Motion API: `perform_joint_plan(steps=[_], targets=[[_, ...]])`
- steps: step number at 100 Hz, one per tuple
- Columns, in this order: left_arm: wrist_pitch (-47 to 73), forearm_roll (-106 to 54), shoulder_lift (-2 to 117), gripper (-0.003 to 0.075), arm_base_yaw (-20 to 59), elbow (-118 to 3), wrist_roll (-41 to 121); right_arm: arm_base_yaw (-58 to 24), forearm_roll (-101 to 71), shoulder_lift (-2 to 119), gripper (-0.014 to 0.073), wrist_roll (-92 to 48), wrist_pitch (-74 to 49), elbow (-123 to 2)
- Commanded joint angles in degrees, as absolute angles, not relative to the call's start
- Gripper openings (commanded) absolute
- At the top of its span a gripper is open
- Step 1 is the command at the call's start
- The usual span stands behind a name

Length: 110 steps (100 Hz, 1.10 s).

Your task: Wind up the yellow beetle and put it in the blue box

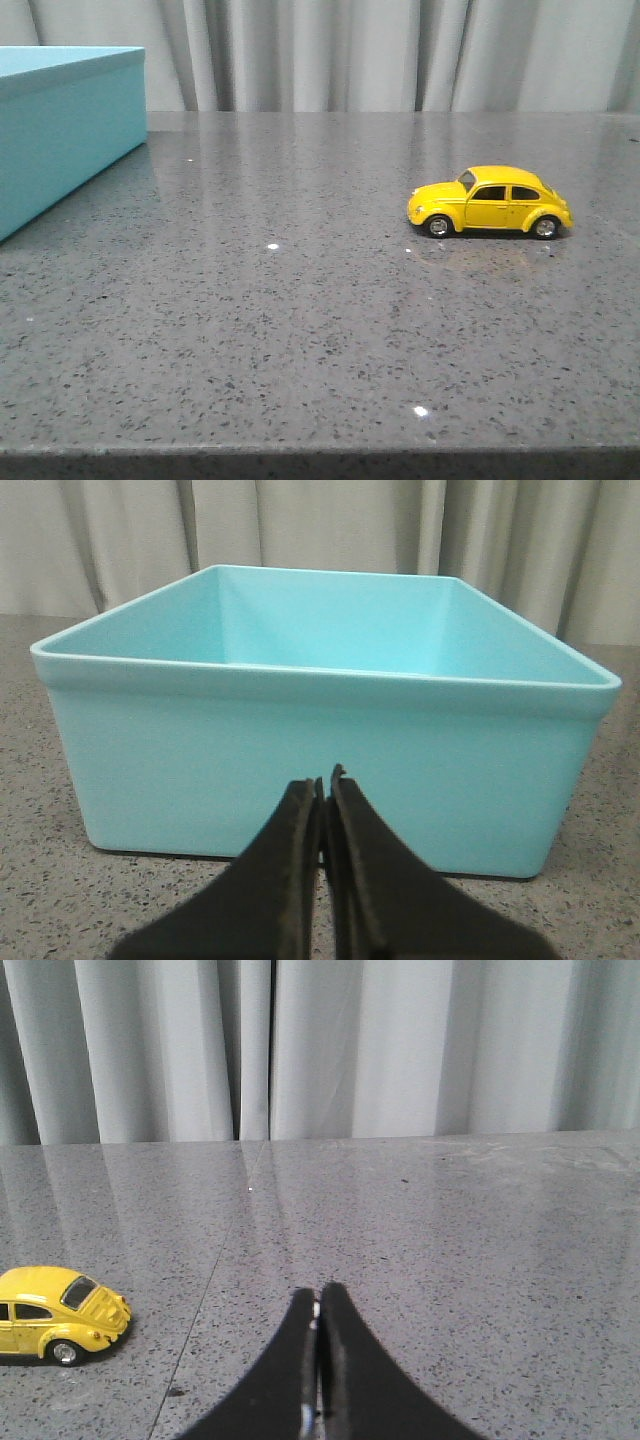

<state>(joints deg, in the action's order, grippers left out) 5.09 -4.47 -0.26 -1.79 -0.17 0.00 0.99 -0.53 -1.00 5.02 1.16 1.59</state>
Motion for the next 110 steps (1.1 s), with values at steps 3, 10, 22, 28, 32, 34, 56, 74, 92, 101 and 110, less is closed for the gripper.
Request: perform_joint_plan(steps=[3,10,22,28,32,34,56,74,92,101,110], targets=[[0.7,-4.6,-2.2,-0.002,-1.9,2.3,-0.4,0.9,-0.5,-1.7,-0.0035,4.6,5.7,0.5],[0.7,-4.6,-2.2,-0.002,-1.9,2.3,-0.4,0.9,-0.5,-1.7,-0.0035,4.6,5.7,0.5],[0.7,-4.6,-2.2,-0.002,-1.9,2.3,-0.4,0.9,-0.5,-1.7,-0.0035,4.6,5.7,0.5],[0.7,-4.6,-2.2,-0.002,-1.9,2.3,-0.4,0.9,-0.5,-1.7,-0.0035,4.6,5.7,0.5],[0.7,-4.6,-2.2,-0.002,-1.9,2.3,-0.4,0.9,-0.5,-1.7,-0.0035,4.6,5.7,0.5],[0.7,-4.6,-2.2,-0.002,-1.9,2.3,-0.4,0.9,-0.5,-1.7,-0.0035,4.6,5.7,0.5],[0.0,-4.6,-2.2,-0.002,-1.9,2.3,-0.4,0.9,-0.5,-1.7,-0.0035,4.6,5.8,0.5],[-4.0,-4.8,-2.2,-0.002,-1.9,2.3,-0.4,0.9,-0.5,-1.7,-0.0035,4.6,6.2,0.5],[-5.8,-5.0,-2.2,-0.002,-1.9,2.1,-0.4,1.0,-0.5,-1.7,-0.0035,4.6,6.8,0.3],[-4.9,-7.2,-2.1,-0.0019,-1.9,1.3,-0.4,1.0,-0.6,-1.6,-0.0035,4.6,6.0,-0.2],[-4.7,-7.3,-2.1,-0.0003,-1.9,0.0,-0.4,1.0,-0.6,-1.2,-0.003,4.6,2.3,-2.3]])
